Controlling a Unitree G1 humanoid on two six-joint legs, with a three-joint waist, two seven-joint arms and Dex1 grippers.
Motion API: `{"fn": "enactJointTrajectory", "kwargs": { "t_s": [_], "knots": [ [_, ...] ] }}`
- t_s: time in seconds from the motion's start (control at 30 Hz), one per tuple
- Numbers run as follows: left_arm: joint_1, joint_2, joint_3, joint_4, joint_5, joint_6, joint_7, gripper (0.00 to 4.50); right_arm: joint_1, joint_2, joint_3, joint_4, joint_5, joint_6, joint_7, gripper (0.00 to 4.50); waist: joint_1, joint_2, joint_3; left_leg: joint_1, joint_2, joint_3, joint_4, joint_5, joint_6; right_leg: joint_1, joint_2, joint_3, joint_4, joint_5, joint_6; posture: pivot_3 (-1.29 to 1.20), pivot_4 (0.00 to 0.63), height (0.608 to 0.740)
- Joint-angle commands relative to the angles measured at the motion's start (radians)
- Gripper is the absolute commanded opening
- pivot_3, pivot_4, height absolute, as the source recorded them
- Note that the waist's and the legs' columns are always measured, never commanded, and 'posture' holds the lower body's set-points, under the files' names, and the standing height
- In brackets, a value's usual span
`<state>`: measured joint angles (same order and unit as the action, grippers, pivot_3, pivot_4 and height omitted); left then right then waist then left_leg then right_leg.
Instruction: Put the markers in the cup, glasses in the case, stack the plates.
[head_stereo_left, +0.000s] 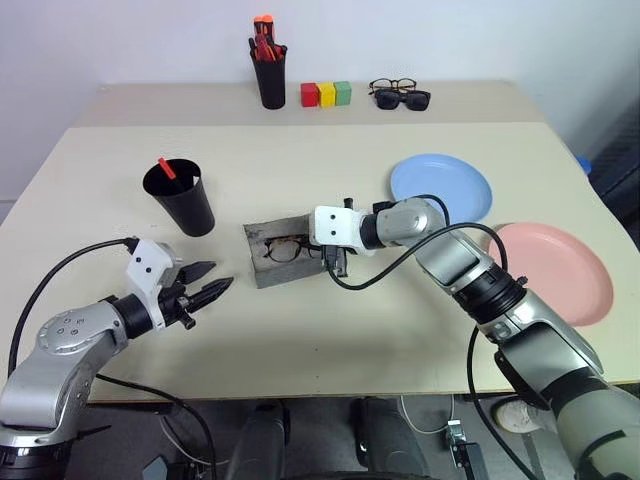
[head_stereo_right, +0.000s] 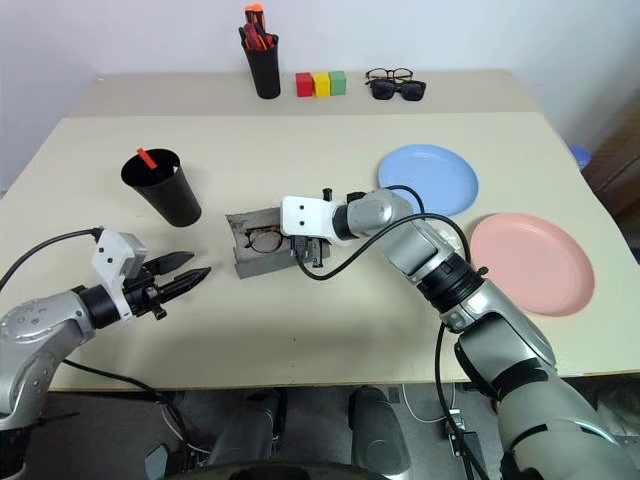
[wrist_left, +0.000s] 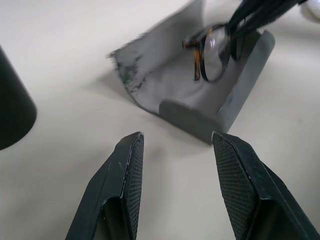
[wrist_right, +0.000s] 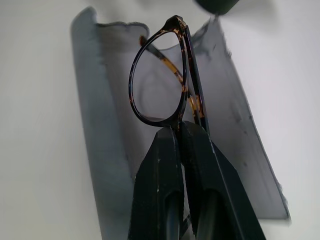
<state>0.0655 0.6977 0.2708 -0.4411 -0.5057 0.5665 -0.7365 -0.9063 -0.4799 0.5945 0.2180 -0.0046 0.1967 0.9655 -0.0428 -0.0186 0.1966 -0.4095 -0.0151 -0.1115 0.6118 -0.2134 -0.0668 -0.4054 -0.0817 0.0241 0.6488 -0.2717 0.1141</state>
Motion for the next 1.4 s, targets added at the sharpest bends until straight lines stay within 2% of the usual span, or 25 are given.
{"fn": "enactJointTrajectory", "kwargs": {
  "t_s": [0.03, 0.13, 0.17, 0.23, 0.27, 0.3, 0.33, 0.47, 0.6, 0.73, 0.87, 0.97, 1.1, 1.23, 1.4],
  "knots": [
    [-0.011, 0.003, 0.027, -0.025, -0.015, 0.001, 0.015, 2.2, -0.003, 0.018, -0.052, -0.037, 0.019, -0.007, 0.052, 0.67, -0.001, 0.0, 0.0, 0.0, 0.0, 0.0, 0.0, 0.0, 0.0, 0.0, 0.0, 0.0, 0.0, 0.0, 0.0, 0.0, 0.15, 0.74],
    [-0.063, -0.002, 0.035, -0.003, -0.048, 0.033, 0.037, 2.2, -0.012, 0.044, -0.086, -0.034, -0.001, 0.006, 0.015, 1.78, -0.001, 0.0, 0.0, 0.0, 0.0, 0.0, 0.0, 0.0, 0.0, 0.0, 0.0, 0.0, 0.001, 0.0, 0.0, 0.0, 0.15, 0.74],
    [-0.097, -0.008, 0.037, 0.012, -0.061, 0.045, 0.047, 1.94, -0.018, 0.055, -0.106, -0.033, -0.005, 0.015, -0.01, 2.38, -0.001, 0.0, 0.0, 0.0, 0.0, 0.0, 0.0, 0.0, 0.0, 0.0, 0.0, 0.0, 0.001, 0.0, 0.0, 0.0, 0.15, 0.74],
    [-0.167, -0.013, 0.008, 0.036, -0.058, 0.053, 0.059, 1.3, -0.019, 0.062, -0.138, -0.048, -0.007, 0.03, -0.032, 2.4, 0.003, 0.0, 0.0, 0.001, 0.0, 0.0, 0.001, 0.0, 0.0, 0.0, 0.001, 0.0, 0.001, 0.0, 0.0, 0.0, 0.15, 0.74],
    [-0.221, -0.023, -0.02, 0.055, -0.046, 0.062, 0.077, 0.91, -0.011, 0.058, -0.155, -0.071, -0.004, 0.044, -0.035, 2.4, 0.004, 0.0, 0.0, 0.001, 0.0, -0.001, 0.001, 0.0, -0.001, 0.001, 0.001, 0.0, 0.001, 0.0, 0.0, 0.0, 0.15, 0.74],
    [-0.275, -0.036, -0.05, 0.077, -0.031, 0.073, 0.099, 0.33, 0.0, 0.054, -0.17, -0.096, -0.001, 0.058, -0.037, 2.4, 0.007, 0.0, 0.0, 0.0, 0.0, -0.001, 0.001, 0.0, -0.001, 0.001, 0.0, 0.0, 0.001, 0.0, 0.0, 0.0, 0.15, 0.74],
    [-0.341, -0.053, -0.089, 0.109, -0.002, 0.085, 0.13, 0.07, 0.016, 0.046, -0.189, -0.13, 0.006, 0.076, -0.039, 2.4, 0.012, 0.0, 0.0, 0.0, -0.001, -0.001, 0.002, 0.0, -0.001, 0.001, 0.0, 0.0, 0.001, 0.0, 0.0, 0.0, 0.15, 0.74],
    [-0.557, -0.13, -0.237, 0.24, 0.1, 0.131, 0.206, 0.07, 0.119, -0.001, -0.255, -0.307, 0.039, 0.142, -0.033, 2.4, 0.028, -0.001, -0.001, 0.0, -0.002, -0.001, 0.002, 0.0, -0.001, 0.002, 0.0, 0.0, 0.001, 0.001, 0.002, 0.0, 0.15, 0.74],
    [-0.738, -0.234, -0.292, 0.404, 0.092, 0.229, 0.221, 0.07, 0.263, -0.057, -0.324, -0.517, 0.097, 0.231, -0.033, 2.4, 0.028, -0.001, 0.0, 0.0, -0.002, -0.001, 0.001, 0.0, -0.001, 0.001, 0.0, 0.0, 0.0, 0.001, 0.002, 0.0, 0.15, 0.74],
    [-0.895, -0.273, -0.36, 0.643, 0.154, 0.305, 0.214, 0.07, 0.411, -0.104, -0.405, -0.678, 0.137, 0.352, -0.078, 2.4, 0.021, -0.001, 0.0, 0.0, -0.002, -0.001, 0.003, 0.0, -0.001, 0.001, 0.0, 0.0, 0.001, 0.001, 0.002, 0.0, 0.15, 0.74],
    [-1.005, -0.31, -0.337, 0.863, 0.16, 0.325, 0.197, 0.07, 0.516, -0.108, -0.504, -0.803, 0.213, 0.501, -0.137, 2.4, 0.01, -0.001, 0.0, 0.0, -0.002, -0.002, 0.002, 0.0, 0.0, 0.001, 0.0, 0.0, 0.002, 0.001, 0.002, 0.0, 0.15, 0.74],
    [-1.051, -0.313, -0.349, 0.962, 0.163, 0.32, 0.13, 0.07, 0.57, -0.1, -0.567, -0.87, 0.264, 0.592, -0.187, 2.4, 0.004, -0.001, 0.0, 0.0, -0.002, -0.002, 0.002, 0.0, 0.0, 0.001, 0.0, 0.0, 0.002, 0.001, 0.002, 0.0, 0.15, 0.74],
    [-1.065, -0.298, -0.399, 1.005, 0.197, 0.309, 0.039, 0.07, 0.621, -0.113, -0.599, -0.905, 0.288, 0.637, -0.232, 2.4, 0.003, -0.001, 0.0, 0.0, -0.002, -0.002, 0.002, 0.0, 0.0, 0.001, 0.0, 0.0, 0.001, 0.001, 0.002, 0.0, 0.15, 0.74],
    [-1.014, -0.251, -0.419, 0.902, 0.187, 0.323, -0.065, 0.07, 0.631, -0.117, -0.588, -0.884, 0.282, 0.627, -0.266, 2.4, -0.002, -0.001, 0.0, 0.0, -0.002, -0.001, 0.002, 0.0, 0.0, 0.001, 0.0, 0.0, 0.002, 0.001, 0.002, 0.0, 0.15, 0.74],
    [-0.925, -0.199, -0.4, 0.713, 0.167, 0.379, -0.089, 0.07, 0.618, -0.126, -0.581, -0.856, 0.285, 0.611, -0.279, 2.4, 0.0, -0.001, 0.0, 0.0, -0.002, -0.001, 0.002, 0.0, 0.0, 0.001, 0.0, 0.0, 0.002, 0.001, 0.002, 0.0, 0.15, 0.74]
  ]
}}
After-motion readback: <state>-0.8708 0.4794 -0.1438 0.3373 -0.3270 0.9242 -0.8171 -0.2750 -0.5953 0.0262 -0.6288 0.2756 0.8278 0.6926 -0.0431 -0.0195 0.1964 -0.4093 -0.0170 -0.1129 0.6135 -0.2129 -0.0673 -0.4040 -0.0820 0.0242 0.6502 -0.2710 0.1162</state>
